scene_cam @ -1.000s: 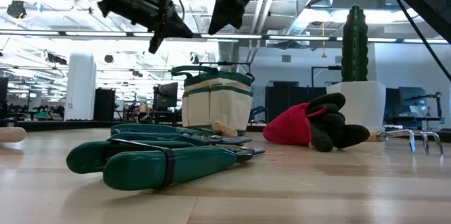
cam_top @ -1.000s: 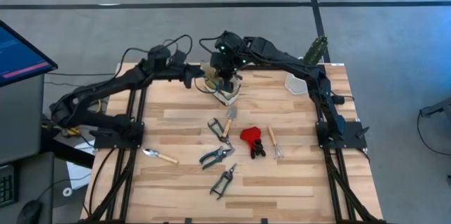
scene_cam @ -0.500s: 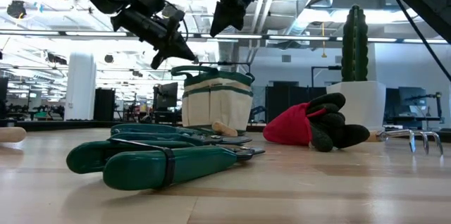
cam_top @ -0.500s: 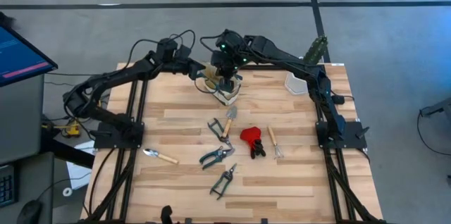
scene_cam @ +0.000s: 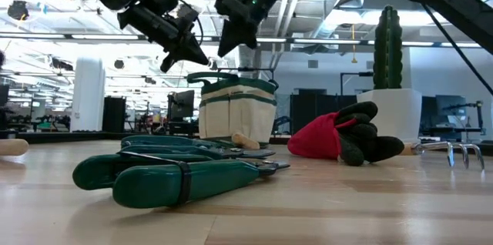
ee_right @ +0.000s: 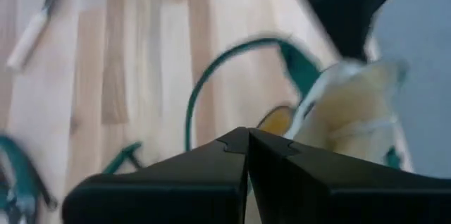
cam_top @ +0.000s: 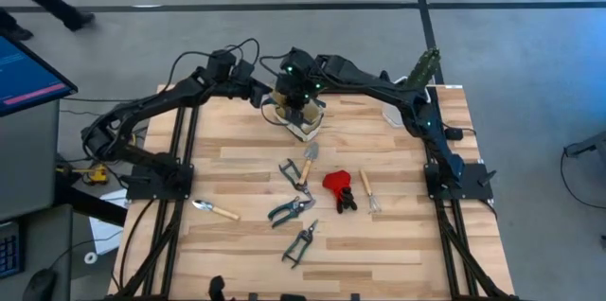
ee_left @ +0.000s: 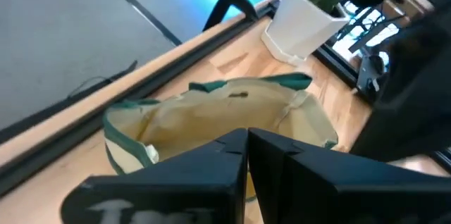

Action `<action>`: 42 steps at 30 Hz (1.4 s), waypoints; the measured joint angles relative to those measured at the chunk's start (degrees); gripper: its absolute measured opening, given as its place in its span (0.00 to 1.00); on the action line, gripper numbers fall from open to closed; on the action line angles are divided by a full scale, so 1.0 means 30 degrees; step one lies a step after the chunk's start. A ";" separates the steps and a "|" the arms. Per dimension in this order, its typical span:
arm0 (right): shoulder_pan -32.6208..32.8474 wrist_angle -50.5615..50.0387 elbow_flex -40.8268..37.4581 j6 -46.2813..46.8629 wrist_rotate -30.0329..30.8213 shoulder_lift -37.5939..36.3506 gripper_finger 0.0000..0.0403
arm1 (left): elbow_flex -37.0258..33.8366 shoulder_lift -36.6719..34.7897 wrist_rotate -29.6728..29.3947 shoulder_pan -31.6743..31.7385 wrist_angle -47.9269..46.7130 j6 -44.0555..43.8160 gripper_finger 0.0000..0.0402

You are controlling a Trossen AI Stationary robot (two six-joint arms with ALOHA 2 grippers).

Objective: Pick & Place Garden tools in Gardening bag
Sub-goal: Prepare the brown gardening bag

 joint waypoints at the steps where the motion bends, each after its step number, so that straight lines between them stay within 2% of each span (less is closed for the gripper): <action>1: -0.0015 0.0189 0.0005 0.0195 0.0030 -0.0033 0.00 | 0.0000 -0.0146 -0.0040 0.0000 -0.0015 0.0012 0.00; 5: -0.0039 0.0304 0.0012 0.0496 0.0097 0.0169 0.05 | 0.0000 -0.0738 -0.0048 0.0000 -0.0015 0.0027 0.00; 13: -0.0022 -0.0400 -0.0002 0.0995 0.0162 0.0186 0.27 | 0.0000 -0.1741 -0.0061 0.0000 -0.0034 0.0027 0.00; 18: -0.0131 -0.0933 -0.0311 0.1320 0.0162 0.0183 0.34 | 0.0000 -0.2327 -0.0062 -0.0073 -0.0073 0.0027 0.00; 27: 0.0058 -0.0027 -0.2669 0.1335 0.0169 0.0186 0.33 | -0.0006 -0.3225 -0.0070 -0.0073 -0.0403 0.0027 0.00; 38: -0.0007 0.1087 -0.2836 0.0994 0.0585 0.0186 0.28 | -0.0051 -0.3253 -0.0077 -0.0364 -0.1008 -0.0032 0.00; 42: -0.0007 0.1121 -0.2836 0.0989 0.0585 0.0186 0.22 | -0.0051 -0.3253 -0.0072 -0.0372 -0.1013 -0.0038 0.00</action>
